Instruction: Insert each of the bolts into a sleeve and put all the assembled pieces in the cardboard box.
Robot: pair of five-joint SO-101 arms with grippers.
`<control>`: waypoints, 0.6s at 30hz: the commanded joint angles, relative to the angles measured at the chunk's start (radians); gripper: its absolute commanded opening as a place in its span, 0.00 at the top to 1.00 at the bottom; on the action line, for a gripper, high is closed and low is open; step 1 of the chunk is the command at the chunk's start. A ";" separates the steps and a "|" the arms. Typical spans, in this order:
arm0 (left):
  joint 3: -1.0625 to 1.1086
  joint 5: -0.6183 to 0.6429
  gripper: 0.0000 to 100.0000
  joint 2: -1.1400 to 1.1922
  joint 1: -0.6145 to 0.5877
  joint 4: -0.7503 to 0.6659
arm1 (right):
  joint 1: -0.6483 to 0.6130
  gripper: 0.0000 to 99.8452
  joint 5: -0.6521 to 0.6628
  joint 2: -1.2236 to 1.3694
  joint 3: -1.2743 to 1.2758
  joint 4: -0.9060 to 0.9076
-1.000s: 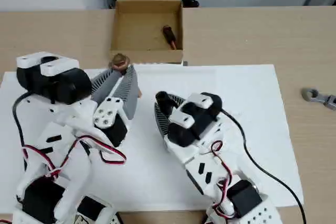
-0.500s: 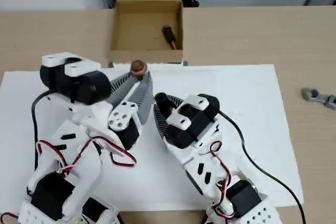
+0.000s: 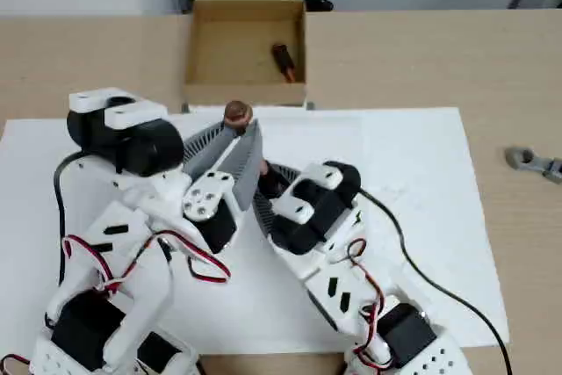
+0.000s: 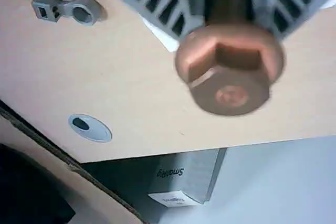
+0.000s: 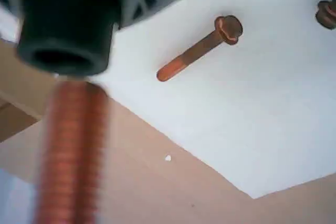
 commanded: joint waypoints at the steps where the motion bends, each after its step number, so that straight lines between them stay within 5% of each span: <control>1: -0.007 0.008 0.99 -0.011 0.000 0.006 | -0.008 1.00 0.014 -0.015 -0.012 -0.021; 18: -0.016 0.006 0.99 -0.009 -0.014 0.051 | -0.008 1.00 0.014 -0.015 -0.012 -0.025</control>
